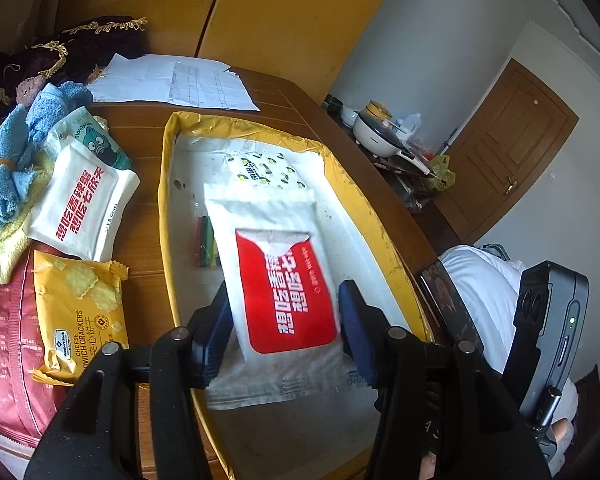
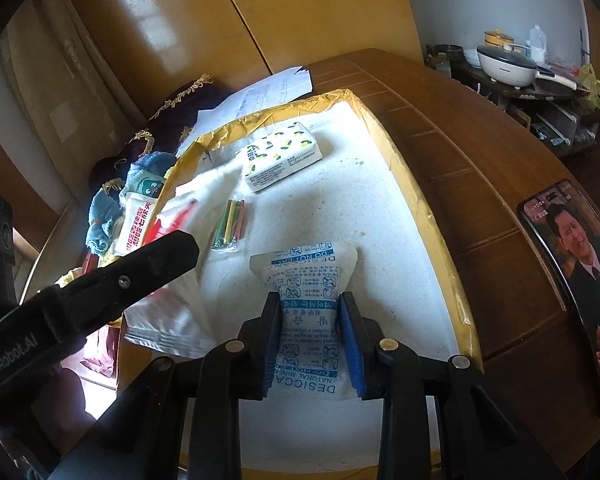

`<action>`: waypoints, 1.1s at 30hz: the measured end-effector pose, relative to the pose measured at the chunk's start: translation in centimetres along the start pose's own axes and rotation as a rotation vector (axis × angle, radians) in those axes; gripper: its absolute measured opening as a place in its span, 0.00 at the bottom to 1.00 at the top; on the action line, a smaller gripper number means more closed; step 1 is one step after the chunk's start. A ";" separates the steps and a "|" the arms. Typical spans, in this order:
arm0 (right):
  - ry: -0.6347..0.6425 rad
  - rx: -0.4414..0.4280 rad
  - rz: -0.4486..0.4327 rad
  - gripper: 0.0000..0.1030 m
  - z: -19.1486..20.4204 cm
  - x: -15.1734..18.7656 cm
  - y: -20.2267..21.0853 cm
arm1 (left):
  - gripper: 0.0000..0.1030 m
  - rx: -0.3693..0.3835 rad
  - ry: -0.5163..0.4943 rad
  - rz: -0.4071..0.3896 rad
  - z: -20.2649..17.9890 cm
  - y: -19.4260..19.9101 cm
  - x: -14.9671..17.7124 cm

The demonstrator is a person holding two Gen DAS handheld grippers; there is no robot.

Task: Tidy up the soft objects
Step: 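Lower both held packets into the tray and open both grippers, then close the right gripper on the yellow cracker packet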

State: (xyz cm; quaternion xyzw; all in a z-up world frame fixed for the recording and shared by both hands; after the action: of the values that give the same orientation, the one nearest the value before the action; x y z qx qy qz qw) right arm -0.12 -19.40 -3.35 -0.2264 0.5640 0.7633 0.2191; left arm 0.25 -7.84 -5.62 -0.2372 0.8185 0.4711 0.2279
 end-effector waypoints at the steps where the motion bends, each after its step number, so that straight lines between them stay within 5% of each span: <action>1: -0.003 -0.003 0.002 0.33 0.0 0.0 0.1 | 0.59 0.010 0.006 -0.003 -0.1 0.1 0.0; 6: -0.026 -0.021 -0.014 0.38 0.1 0.0 1.0 | 0.62 0.069 0.022 -0.021 -0.2 1.4 -0.1; 10: -0.019 -0.062 -0.095 0.61 1.5 -0.7 3.2 | 0.71 0.060 0.058 -0.096 1.1 4.4 -0.5; 12: -0.001 -0.065 -0.131 0.64 2.5 -1.0 4.1 | 0.72 0.041 0.085 -0.129 2.4 5.9 -0.6; 17: 0.089 -0.186 -0.149 0.65 7.2 -1.3 5.1 | 0.72 -0.075 0.131 -0.232 6.4 9.6 -0.7; 23: 0.216 -0.307 -0.081 0.65 13.7 0.4 3.2 | 0.72 -0.191 0.191 -0.262 11.5 11.5 -0.1; 33: 0.255 -0.398 0.061 0.63 18.8 2.4 -0.5 | 0.72 -0.211 0.271 -0.288 15.3 13.4 0.4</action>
State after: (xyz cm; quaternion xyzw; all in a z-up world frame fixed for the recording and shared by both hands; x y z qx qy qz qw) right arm -3.57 -1.06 -0.23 -0.3426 0.4320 0.8310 0.0742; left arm -5.87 11.49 -3.94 -0.4352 0.7456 0.4805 0.1545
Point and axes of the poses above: each gripper's, at about its wrist camera, not at the fingertips, and y roughly against the way its jaws point, z to its left, x to its underside, the point moved 7 cm from there along -y, roughly the way its jaws point, and after that the axes turned 3 degrees about y, right-handed, at the moved point
